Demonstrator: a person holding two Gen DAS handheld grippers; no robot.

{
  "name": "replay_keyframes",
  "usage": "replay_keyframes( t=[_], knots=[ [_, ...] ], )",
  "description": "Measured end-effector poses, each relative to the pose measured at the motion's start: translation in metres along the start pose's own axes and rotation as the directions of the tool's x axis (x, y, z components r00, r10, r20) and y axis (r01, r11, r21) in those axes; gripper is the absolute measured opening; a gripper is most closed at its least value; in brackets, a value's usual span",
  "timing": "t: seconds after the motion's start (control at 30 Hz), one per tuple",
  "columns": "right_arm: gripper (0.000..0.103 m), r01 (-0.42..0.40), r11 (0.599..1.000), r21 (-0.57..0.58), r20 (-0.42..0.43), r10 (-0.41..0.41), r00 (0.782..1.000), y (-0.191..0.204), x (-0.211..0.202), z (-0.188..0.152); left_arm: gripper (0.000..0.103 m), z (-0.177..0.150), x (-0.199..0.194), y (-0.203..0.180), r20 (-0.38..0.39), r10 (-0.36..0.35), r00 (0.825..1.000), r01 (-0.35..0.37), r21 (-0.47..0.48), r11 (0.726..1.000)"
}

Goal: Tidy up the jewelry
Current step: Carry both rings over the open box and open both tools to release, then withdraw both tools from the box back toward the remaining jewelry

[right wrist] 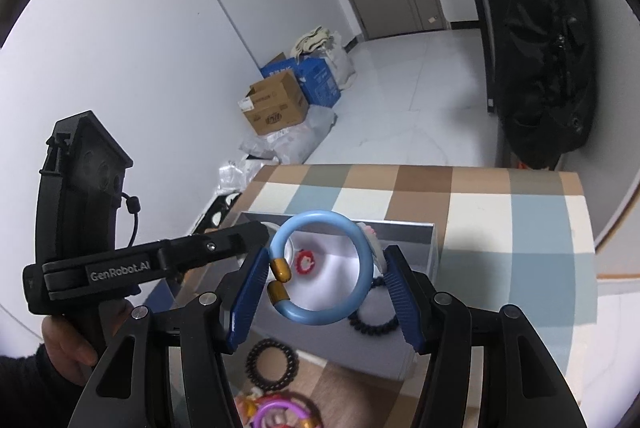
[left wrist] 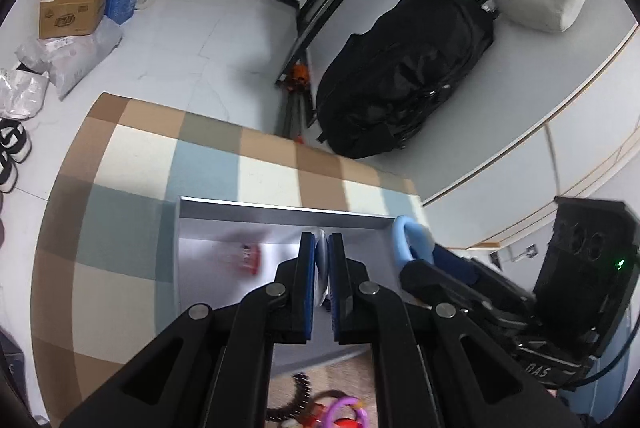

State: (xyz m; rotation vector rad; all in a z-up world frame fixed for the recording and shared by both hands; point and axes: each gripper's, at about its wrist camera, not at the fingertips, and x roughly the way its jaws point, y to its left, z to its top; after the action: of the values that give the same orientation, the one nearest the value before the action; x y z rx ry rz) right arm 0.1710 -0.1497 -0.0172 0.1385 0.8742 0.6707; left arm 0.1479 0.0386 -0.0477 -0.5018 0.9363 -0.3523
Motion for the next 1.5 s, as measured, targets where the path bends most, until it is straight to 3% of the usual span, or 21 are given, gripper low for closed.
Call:
replay_keyframes(
  t=[0.3, 0.57, 0.63, 0.7, 0.77, 0.83, 0.93, 1.1, 1.3, 1.5],
  knots=[
    [0.058, -0.013, 0.999, 0.043, -0.038, 0.015, 0.999, -0.015, 0.016, -0.001, 0.002, 0.001, 0.006, 0.002, -0.015, 0.023, 1.0, -0.023, 0.01, 1.0],
    [0.059, 0.005, 1.0, 0.001, -0.051, -0.005, 0.999, -0.007, 0.022, -0.004, 0.002, 0.004, 0.013, -0.002, -0.03, 0.025, 0.999, -0.025, 0.012, 1.0],
    [0.059, 0.011, 1.0, -0.017, -0.039, -0.011, 0.999, -0.004, 0.021, -0.004, 0.004, 0.005, 0.012, 0.002, -0.027, -0.004, 1.0, 0.003, -0.017, 1.0],
    [0.059, 0.02, 0.999, -0.039, -0.02, -0.021, 1.0, -0.001, 0.018, -0.004, 0.011, 0.007, 0.013, 0.006, -0.042, -0.008, 0.999, 0.007, -0.044, 0.999],
    [0.064, 0.026, 0.998, -0.06, -0.012, -0.026, 1.0, 0.002, 0.012, -0.003, 0.029, 0.007, 0.011, 0.009, -0.035, -0.027, 0.999, 0.025, -0.061, 0.998],
    [0.072, 0.033, 0.994, -0.101, 0.007, -0.033, 0.999, 0.006, 0.005, -0.002, 0.037, 0.008, 0.007, 0.009, -0.02, -0.046, 0.999, 0.045, -0.062, 0.997],
    [0.076, 0.065, 0.991, -0.118, 0.041, -0.061, 0.997, 0.006, -0.007, -0.002, 0.063, 0.006, -0.004, 0.004, 0.022, -0.056, 0.998, 0.056, -0.034, 0.998],
    [0.082, 0.09, 0.994, -0.055, 0.089, -0.085, 0.992, -0.007, -0.023, -0.004, 0.066, 0.004, -0.01, 0.0, 0.032, -0.053, 0.998, 0.053, -0.014, 0.998],
    [0.086, 0.085, 0.996, -0.015, 0.143, -0.082, 0.986, -0.012, -0.04, -0.007, 0.07, -0.006, -0.026, -0.014, 0.089, 0.071, 0.994, -0.079, 0.089, 0.993],
    [0.091, 0.083, 0.996, -0.025, 0.178, -0.077, 0.981, -0.003, -0.058, -0.019, 0.074, -0.029, -0.046, -0.02, 0.182, 0.152, 0.971, -0.174, 0.114, 0.978]
  ],
)
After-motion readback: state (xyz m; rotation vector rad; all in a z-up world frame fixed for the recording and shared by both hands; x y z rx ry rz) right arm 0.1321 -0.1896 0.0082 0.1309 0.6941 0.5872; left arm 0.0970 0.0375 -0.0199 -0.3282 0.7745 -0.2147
